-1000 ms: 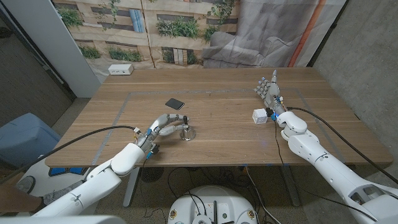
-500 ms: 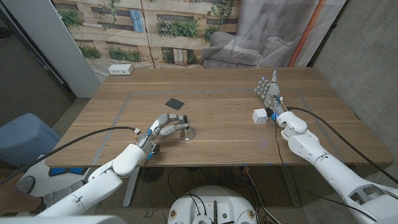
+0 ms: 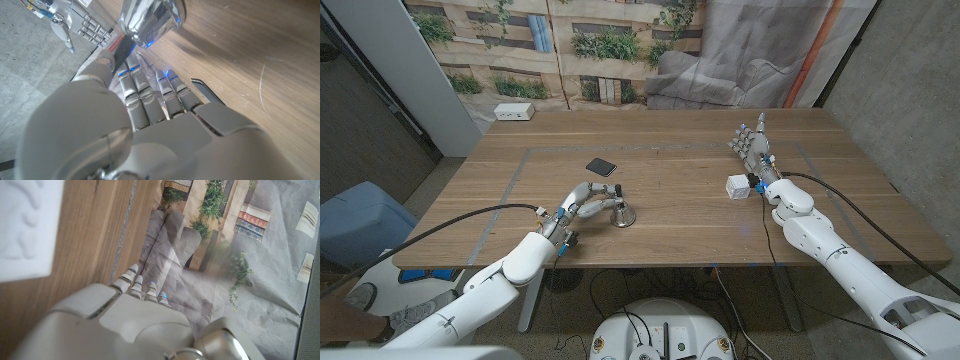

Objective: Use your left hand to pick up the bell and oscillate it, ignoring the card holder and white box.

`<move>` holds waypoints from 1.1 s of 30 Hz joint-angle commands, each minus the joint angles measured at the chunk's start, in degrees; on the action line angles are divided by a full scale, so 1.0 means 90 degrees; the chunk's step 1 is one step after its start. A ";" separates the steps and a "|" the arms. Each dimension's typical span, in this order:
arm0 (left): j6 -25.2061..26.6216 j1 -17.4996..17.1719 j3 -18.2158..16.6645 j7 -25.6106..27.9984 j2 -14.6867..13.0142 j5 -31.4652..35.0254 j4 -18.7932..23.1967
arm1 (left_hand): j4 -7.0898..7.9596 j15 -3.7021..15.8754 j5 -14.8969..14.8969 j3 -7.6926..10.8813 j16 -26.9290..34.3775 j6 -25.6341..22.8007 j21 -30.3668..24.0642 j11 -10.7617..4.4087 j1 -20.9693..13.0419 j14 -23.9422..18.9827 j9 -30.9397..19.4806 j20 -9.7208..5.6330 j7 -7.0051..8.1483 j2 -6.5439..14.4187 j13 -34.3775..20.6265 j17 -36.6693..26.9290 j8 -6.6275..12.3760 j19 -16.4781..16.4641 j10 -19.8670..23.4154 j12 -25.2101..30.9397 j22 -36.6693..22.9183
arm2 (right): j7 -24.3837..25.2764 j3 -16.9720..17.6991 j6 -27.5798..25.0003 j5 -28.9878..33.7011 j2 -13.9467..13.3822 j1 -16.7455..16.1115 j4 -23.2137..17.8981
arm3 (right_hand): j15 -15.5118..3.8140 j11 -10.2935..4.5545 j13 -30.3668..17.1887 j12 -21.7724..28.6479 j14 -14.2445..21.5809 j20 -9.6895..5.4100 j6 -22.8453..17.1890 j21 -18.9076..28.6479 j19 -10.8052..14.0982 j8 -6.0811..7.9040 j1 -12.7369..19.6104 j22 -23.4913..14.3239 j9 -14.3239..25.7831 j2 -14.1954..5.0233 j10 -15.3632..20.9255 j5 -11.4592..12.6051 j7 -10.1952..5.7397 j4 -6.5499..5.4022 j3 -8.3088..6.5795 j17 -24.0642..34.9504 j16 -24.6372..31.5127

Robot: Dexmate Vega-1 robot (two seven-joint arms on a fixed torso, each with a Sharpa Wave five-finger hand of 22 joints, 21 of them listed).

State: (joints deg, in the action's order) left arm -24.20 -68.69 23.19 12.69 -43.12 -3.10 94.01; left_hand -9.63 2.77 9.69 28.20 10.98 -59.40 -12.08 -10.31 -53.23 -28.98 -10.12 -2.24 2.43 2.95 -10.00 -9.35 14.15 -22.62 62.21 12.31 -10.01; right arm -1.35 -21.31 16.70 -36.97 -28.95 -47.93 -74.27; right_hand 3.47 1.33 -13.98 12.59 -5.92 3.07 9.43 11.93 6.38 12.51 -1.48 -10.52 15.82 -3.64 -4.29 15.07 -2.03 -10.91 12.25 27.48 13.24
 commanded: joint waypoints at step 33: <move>-0.0876 0.0508 -0.0087 0.0738 0.0414 0.1132 -0.0461 | -0.0001 0.0922 0.0012 -0.0194 -0.0076 -0.0178 0.0041 -0.0220 -0.0083 -0.0067 -0.0061 0.0052 0.0155 0.0233 -0.0048 -0.0004 -0.0153 0.0015 0.0175 -0.0157 -0.0023 | 0.0025 0.0001 -0.0010 0.0002 0.0001 -0.0007 -0.0018 | 0.0035 -0.0007 -0.0035 0.0029 -0.0049 0.0002 0.0048 0.0043 0.0038 0.0036 0.0020 -0.0019 0.0019 -0.0617 -0.0062 0.0027 0.0005 0.0008 0.0034 0.0022 0.0021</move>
State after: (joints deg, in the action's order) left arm -29.28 -65.61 22.43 16.29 -40.72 2.60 91.76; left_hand -9.66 2.76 9.51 26.80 10.37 -60.64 -11.82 -10.59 -53.83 -29.59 -10.59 -1.92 3.66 4.28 -10.38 -9.36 13.06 -22.70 62.82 11.20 -10.00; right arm -1.18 -21.32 16.70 -36.95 -28.91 -47.94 -74.36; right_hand 3.47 1.33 -13.98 12.58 -5.92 3.07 9.43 11.93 6.38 12.51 -1.48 -10.51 15.81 -3.64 -4.29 15.07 -2.03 -10.91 12.25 27.48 13.24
